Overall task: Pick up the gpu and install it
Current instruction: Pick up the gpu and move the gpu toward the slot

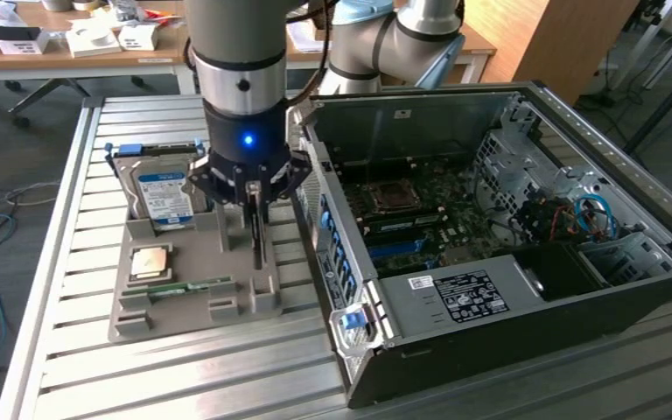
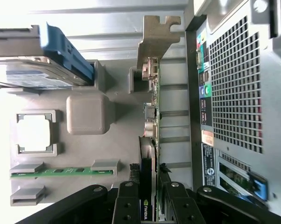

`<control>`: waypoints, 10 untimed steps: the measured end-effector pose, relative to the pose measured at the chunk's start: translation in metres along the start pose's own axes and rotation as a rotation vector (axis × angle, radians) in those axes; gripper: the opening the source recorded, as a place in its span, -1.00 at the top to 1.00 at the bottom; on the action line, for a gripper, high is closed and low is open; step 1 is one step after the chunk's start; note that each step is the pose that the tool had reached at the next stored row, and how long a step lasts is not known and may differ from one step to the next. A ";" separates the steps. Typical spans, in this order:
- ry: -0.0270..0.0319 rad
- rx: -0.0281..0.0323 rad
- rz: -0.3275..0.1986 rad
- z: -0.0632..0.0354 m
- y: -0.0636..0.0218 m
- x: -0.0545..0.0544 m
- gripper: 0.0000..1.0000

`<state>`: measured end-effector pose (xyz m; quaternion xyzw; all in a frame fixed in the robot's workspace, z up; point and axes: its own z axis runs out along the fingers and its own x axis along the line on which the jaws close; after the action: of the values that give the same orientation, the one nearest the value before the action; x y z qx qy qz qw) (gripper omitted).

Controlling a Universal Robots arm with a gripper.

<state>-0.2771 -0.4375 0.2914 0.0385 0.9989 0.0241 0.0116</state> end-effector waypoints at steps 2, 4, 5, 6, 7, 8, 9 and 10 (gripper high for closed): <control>0.0001 -0.0007 0.000 -0.0064 0.0003 0.000 0.47; 0.0001 -0.0015 0.000 -0.0126 0.0006 -0.001 0.47; 0.0001 -0.0019 0.000 -0.0156 0.0008 -0.001 0.47; 0.0001 -0.0021 0.000 -0.0187 0.0009 -0.001 0.47; 0.0002 -0.0023 0.000 -0.0220 0.0011 -0.001 0.47; 0.0003 -0.0025 0.000 -0.0252 0.0013 -0.001 0.47; 0.0002 -0.0026 0.000 -0.0282 0.0014 -0.001 0.47; 0.0002 -0.0026 0.000 -0.0311 0.0016 -0.001 0.47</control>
<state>-0.2763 -0.4375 0.3225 0.0385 0.9989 0.0254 0.0116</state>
